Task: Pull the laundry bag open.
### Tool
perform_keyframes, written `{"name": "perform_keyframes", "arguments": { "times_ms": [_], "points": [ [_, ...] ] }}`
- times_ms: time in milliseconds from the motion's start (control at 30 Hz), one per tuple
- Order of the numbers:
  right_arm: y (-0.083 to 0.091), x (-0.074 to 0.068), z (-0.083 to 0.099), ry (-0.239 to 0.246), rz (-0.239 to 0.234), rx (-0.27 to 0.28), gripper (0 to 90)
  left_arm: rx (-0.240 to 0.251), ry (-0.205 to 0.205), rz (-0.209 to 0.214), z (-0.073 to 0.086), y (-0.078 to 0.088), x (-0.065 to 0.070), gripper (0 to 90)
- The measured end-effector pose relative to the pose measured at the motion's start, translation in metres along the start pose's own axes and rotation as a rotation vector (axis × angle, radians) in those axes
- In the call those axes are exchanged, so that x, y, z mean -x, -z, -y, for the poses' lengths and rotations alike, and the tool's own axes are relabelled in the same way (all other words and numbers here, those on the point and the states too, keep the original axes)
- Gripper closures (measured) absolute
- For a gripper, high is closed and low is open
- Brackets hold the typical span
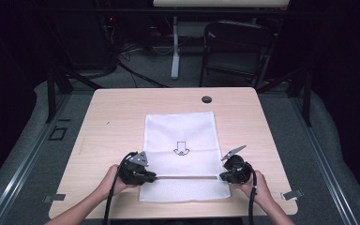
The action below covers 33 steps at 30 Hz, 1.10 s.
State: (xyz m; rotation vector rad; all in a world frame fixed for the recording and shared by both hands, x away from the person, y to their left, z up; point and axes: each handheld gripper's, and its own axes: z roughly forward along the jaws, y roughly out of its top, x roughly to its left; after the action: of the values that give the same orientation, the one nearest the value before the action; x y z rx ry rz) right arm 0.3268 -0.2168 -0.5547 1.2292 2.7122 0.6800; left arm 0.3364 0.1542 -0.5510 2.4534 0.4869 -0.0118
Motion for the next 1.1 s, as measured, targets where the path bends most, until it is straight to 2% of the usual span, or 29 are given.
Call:
{"name": "perform_keyframes", "arguments": {
  "times_ms": [67,100,167,233,300,567,600,633,800,867,967,1033,1100],
  "points": [
    [0.0,-0.001,-0.001,0.009,0.015,-0.008,90.0,0.005,0.002,0.012,0.0,0.0,-0.001,81.5],
    [0.0,-0.001,0.0,0.005,0.014,-0.003,90.0,-0.008,0.001,0.0,0.001,0.0,-0.001,81.5],
    [0.0,-0.001,0.0,0.006,0.015,-0.003,90.0,-0.004,0.007,-0.008,0.004,0.003,-0.002,81.5],
    [0.0,-0.002,-0.001,0.006,0.017,-0.004,90.0,0.006,0.013,0.015,0.007,0.004,-0.004,81.5],
    [0.0,-0.001,-0.001,0.008,0.015,-0.006,90.0,-0.004,0.011,0.0,0.009,0.005,-0.003,81.5],
    [0.0,-0.002,0.0,-0.002,0.012,0.003,90.0,-0.002,0.016,-0.003,0.013,0.008,-0.004,81.5],
    [0.0,-0.002,0.0,-0.002,0.014,0.002,90.0,-0.016,0.014,-0.013,0.014,0.01,-0.005,81.5],
    [0.0,-0.002,-0.001,0.002,0.015,-0.004,90.0,-0.004,0.022,-0.01,0.016,0.01,-0.006,81.5],
    [-0.001,-0.002,0.0,-0.006,0.011,0.008,90.0,-0.01,0.011,-0.014,0.017,0.013,-0.006,81.5],
    [-0.001,-0.001,0.0,-0.003,0.004,0.005,90.0,0.0,0.02,-0.007,0.019,0.014,-0.007,81.5],
    [-0.001,-0.001,0.0,-0.013,-0.006,0.011,90.0,-0.011,0.003,-0.006,0.02,0.013,-0.007,81.5],
    [-0.001,-0.001,0.0,-0.012,-0.007,0.01,90.0,-0.01,0.028,-0.025,0.026,0.018,-0.012,81.5],
    [-0.001,-0.001,0.0,-0.012,-0.006,0.011,90.0,0.001,0.037,-0.017,0.029,0.02,-0.013,81.5]
  ]
}}
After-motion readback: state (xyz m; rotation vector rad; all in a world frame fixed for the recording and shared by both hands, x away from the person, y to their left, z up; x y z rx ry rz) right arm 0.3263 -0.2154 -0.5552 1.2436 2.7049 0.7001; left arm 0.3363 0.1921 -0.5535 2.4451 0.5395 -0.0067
